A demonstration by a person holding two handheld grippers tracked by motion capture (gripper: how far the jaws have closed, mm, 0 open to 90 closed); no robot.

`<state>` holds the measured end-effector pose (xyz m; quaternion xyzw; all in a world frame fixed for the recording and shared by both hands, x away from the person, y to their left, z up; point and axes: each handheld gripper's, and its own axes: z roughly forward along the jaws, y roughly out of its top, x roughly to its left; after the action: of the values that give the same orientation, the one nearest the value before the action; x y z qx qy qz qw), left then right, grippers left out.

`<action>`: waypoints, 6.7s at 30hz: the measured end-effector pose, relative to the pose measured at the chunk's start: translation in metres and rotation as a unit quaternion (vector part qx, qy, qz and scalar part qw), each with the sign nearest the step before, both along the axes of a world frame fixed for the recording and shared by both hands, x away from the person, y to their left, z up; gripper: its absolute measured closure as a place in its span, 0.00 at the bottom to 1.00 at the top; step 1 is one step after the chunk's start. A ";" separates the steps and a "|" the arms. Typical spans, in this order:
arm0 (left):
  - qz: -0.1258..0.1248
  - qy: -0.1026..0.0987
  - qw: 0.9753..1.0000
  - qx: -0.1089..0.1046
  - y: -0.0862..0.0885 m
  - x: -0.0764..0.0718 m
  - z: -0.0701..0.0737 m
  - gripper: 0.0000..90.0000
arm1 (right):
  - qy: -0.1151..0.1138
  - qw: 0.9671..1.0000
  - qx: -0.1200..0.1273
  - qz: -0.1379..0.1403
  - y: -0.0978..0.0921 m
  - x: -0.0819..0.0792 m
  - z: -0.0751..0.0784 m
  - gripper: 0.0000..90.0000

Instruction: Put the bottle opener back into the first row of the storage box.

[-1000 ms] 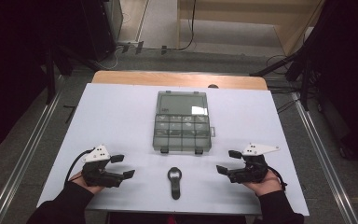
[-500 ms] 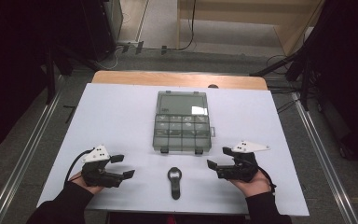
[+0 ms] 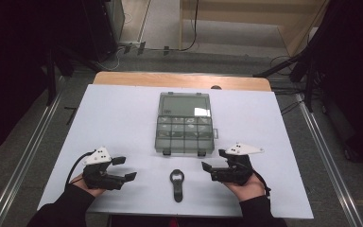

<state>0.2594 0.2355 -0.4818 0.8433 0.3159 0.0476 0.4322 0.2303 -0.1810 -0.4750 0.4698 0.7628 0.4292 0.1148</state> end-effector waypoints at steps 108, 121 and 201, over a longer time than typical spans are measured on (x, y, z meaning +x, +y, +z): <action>-0.002 0.001 1.000 -0.002 0.000 0.000 0.000 0.27 | 0.179 0.970 -0.148 -0.069 0.136 -0.026 -0.012 0.61; -0.005 0.001 1.000 -0.001 0.000 0.000 0.000 0.27 | 0.180 0.968 -0.157 -0.073 0.139 -0.029 -0.011 0.67; 0.000 0.002 1.000 -0.008 0.001 -0.001 0.000 0.27 | 0.103 0.964 -0.056 0.238 0.059 0.025 0.009 0.73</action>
<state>0.2589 0.2363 -0.4816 0.8399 0.3172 0.0435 0.4382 0.2552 -0.1218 -0.4665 0.3092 0.8833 0.3496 -0.0437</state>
